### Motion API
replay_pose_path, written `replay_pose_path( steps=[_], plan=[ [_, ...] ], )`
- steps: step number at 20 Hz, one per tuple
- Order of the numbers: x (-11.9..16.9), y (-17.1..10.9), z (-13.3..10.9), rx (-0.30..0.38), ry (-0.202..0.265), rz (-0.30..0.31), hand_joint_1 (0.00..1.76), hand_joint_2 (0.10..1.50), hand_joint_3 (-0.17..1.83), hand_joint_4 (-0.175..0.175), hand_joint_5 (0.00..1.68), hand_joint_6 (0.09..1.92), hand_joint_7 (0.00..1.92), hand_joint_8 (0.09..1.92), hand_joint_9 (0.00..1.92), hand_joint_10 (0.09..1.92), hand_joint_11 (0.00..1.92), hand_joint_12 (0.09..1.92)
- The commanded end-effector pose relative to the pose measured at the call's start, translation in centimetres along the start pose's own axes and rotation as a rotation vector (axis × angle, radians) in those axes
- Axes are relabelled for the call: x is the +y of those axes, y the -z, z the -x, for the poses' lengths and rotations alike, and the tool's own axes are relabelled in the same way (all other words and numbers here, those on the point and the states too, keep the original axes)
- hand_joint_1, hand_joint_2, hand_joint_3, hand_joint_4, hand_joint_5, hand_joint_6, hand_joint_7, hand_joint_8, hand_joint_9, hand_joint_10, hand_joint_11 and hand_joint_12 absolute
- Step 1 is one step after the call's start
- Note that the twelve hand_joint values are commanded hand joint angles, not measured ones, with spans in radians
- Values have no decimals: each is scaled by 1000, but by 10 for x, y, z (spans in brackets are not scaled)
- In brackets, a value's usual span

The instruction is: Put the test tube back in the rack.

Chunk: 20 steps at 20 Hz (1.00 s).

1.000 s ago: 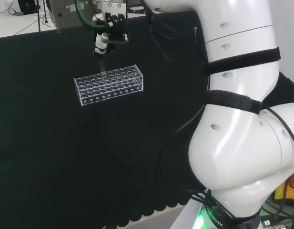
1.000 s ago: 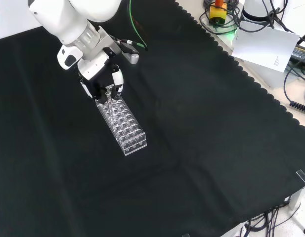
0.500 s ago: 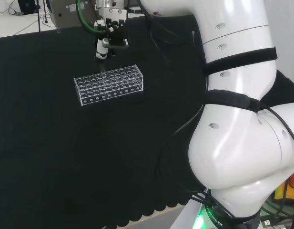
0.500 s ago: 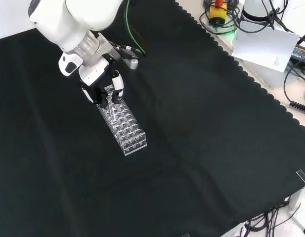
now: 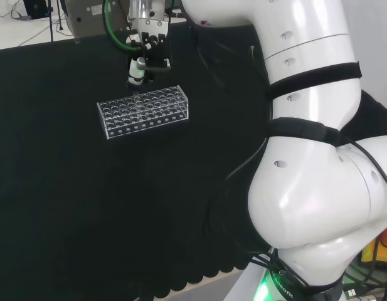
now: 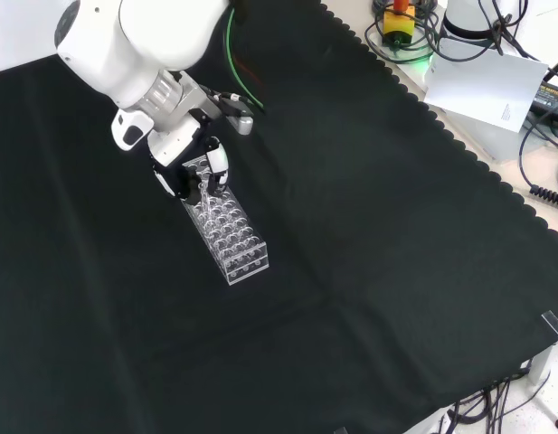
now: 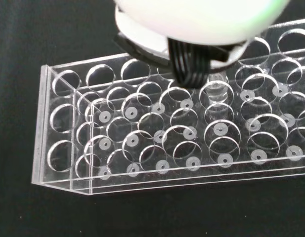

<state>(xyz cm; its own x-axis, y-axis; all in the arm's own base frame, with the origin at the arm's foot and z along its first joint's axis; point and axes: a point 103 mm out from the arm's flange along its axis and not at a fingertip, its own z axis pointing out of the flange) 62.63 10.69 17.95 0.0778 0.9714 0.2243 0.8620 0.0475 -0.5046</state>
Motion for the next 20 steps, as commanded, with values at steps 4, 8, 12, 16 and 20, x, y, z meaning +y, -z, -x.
replay_pose_path(
  steps=[4,8,12,16,20],
  plan=[
    [4,-12,0,32,20,-16,1441,590,672,-175,1289,451,1453,650,1567,87,1224,884],
    [2,-8,0,85,83,-158,1262,582,651,-130,1260,442,1329,545,1608,87,1008,1100],
    [-2,4,-4,93,120,-192,918,550,510,16,538,370,426,791,1050,87,421,1443],
    [-9,17,-10,103,147,-173,844,590,394,43,382,229,70,915,811,87,228,1550],
    [-20,32,-14,103,170,-127,838,600,371,48,370,179,12,925,760,87,192,1561]
  ],
)
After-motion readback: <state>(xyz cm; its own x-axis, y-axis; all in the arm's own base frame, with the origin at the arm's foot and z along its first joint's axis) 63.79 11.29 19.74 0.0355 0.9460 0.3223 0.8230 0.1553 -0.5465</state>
